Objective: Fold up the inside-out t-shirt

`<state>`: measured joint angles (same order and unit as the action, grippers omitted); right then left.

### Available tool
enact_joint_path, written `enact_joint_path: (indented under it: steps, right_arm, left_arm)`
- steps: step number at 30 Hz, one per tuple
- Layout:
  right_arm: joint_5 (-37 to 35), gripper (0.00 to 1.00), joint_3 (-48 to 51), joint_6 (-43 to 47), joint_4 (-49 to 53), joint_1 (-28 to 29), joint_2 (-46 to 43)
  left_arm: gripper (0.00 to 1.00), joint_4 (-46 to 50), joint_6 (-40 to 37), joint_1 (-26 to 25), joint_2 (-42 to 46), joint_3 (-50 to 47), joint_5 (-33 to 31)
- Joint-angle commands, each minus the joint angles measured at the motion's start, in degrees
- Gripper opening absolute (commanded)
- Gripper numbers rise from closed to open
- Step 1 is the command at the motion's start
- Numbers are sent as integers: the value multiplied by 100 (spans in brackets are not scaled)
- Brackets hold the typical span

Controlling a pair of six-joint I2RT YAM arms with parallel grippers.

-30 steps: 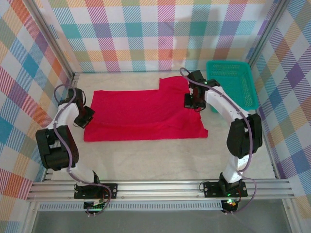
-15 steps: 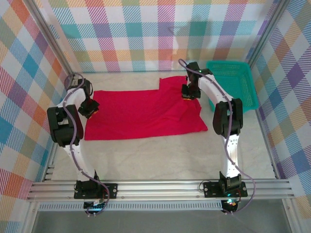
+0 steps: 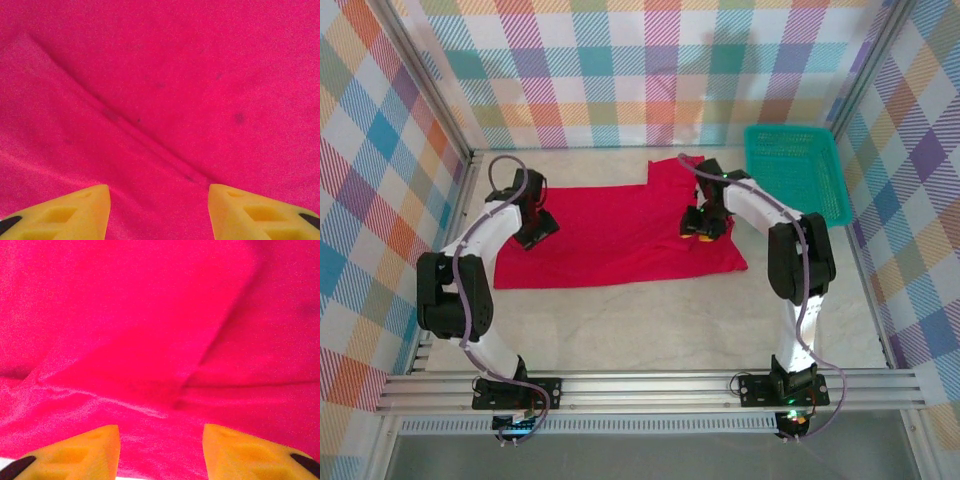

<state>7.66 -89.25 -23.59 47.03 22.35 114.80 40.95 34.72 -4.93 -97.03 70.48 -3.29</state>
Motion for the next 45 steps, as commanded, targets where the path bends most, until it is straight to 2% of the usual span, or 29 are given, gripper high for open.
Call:
enact_joint_path:
  steps: [1,9,13,16,19,21,26,30,33,35,36,38,40,42,45]
  right_arm:
    - [362,50,195,-418,-612,56,92]
    - [447,56,526,-721,-940,102,230]
    - [378,55,605,-820,-1061,111,301]
    - [311,41,585,-870,-1090,111,323]
    - [208,14,535,-890,-1039,112,228]
    - [86,1,480,-872,-942,125,66]
    - [-203,0,79,-780,-611,207,-206]
    - [-317,0,-848,-641,-358,217,321]
    - [-348,2,-2224,-447,153,226,1259]
    - [-326,6,-3473,-286,645,235,2020]
    - [-275,15,-4204,-187,950,235,2443]
    - [-287,43,-5509,-90,1623,235,3132]
    - [-411,53,-6305,-33,2167,243,3446]
    - [-578,54,-6004,62,2212,260,3224]
    - [-753,57,-4021,152,1291,270,2077]
  left_arm:
    - [54,-241,122,97,-246,-185,356]
    - [54,-272,107,95,-261,-172,450]
    - [54,-263,110,98,-263,-140,456]
    - [54,-264,110,99,-270,-126,478]
    - [53,-241,103,97,-285,-104,472]
    - [54,-219,86,99,-281,-92,445]
    - [54,-210,69,106,-286,-62,401]
    - [53,-131,63,106,-346,42,521]
    - [53,9,8,106,-342,150,601]
    - [53,163,-56,106,-379,260,572]
    - [53,237,-87,102,-425,318,558]
    - [53,311,-109,113,-515,403,589]
    - [53,335,-111,114,-594,463,700]
    - [53,319,-105,115,-602,471,768]
    - [53,177,-41,115,-483,320,807]
